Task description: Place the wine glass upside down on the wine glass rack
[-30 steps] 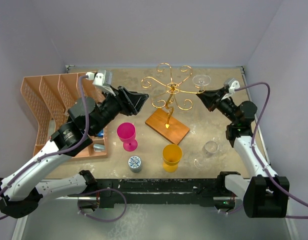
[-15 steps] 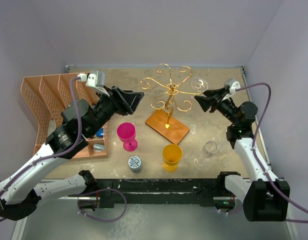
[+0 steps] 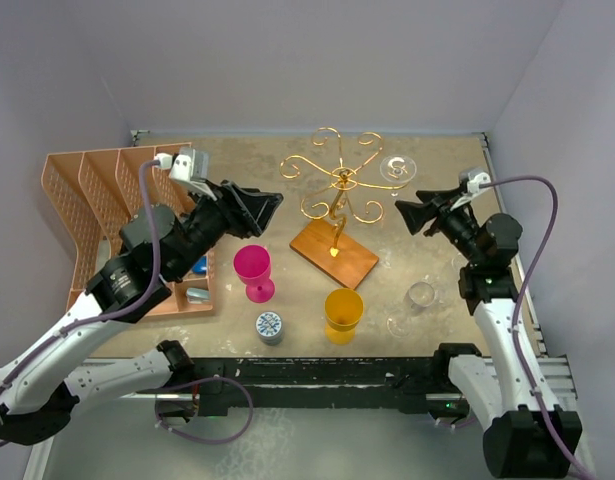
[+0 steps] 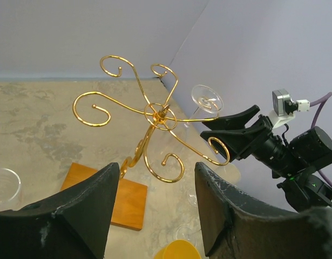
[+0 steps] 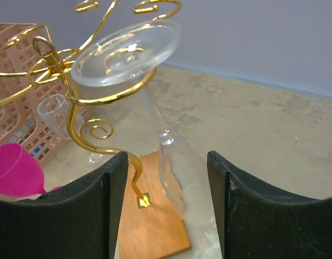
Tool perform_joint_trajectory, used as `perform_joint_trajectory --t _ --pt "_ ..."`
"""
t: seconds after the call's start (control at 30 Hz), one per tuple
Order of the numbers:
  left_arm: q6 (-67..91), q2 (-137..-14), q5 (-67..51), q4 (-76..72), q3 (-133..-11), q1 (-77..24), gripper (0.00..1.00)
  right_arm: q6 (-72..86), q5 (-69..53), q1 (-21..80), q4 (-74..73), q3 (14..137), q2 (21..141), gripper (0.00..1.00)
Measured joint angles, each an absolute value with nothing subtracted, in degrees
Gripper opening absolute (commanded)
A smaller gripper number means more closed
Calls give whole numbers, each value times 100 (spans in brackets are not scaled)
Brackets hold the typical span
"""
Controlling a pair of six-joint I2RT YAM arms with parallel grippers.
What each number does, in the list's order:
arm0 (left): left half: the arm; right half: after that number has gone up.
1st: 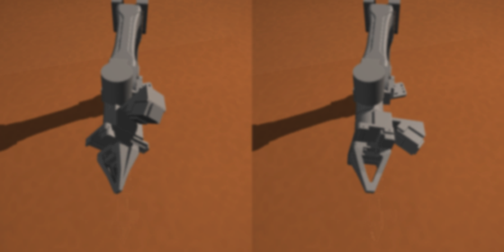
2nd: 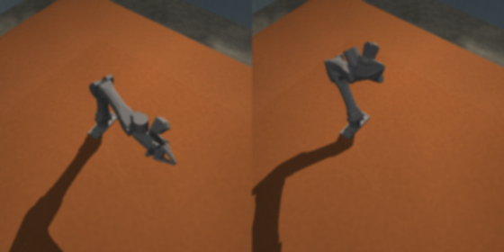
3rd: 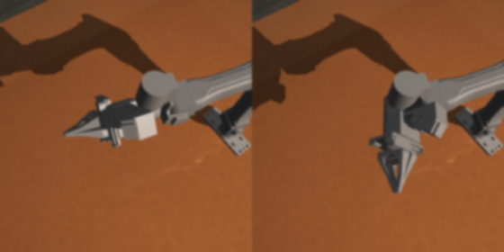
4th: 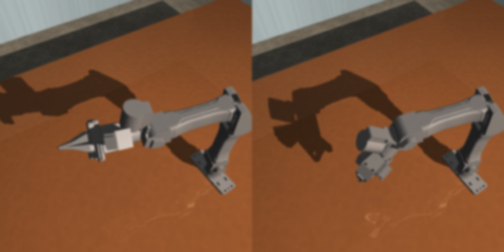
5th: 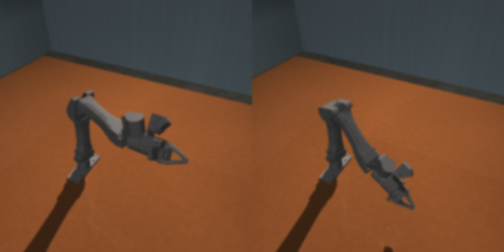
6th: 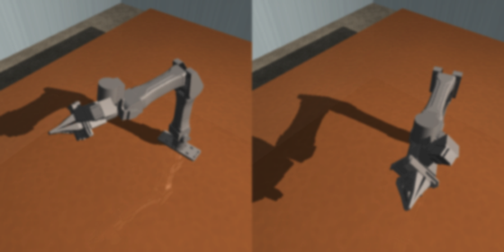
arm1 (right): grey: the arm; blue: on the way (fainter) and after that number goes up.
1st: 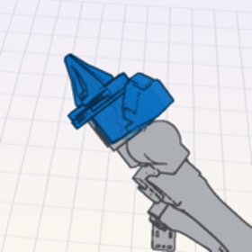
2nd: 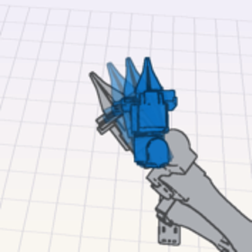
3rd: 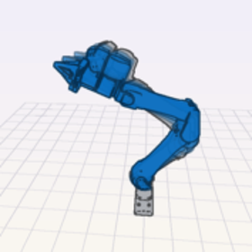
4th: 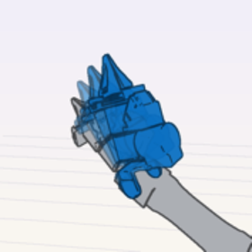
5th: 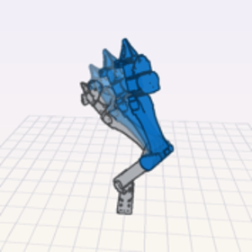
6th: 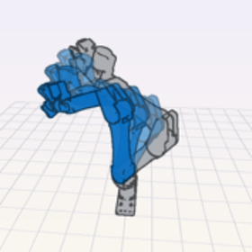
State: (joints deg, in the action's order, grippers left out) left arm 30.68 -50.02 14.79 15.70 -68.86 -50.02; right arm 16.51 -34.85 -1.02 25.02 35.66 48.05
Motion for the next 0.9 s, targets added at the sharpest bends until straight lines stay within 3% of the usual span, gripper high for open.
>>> perform_joint_trajectory --t 0.3,0.63,0.9 --pt "3015 -4705 1533 1747 -6799 -5002 57 1667 -2246 -102 548 4449 4436 60" --pt "3039 -4187 1717 1942 -6361 -5002 57 3295 1339 -86 -2058 5478 4147 59" --pt "3039 -4145 1785 2021 -6342 -5002 57 4427 2488 -86 -3607 5537 4381 57"
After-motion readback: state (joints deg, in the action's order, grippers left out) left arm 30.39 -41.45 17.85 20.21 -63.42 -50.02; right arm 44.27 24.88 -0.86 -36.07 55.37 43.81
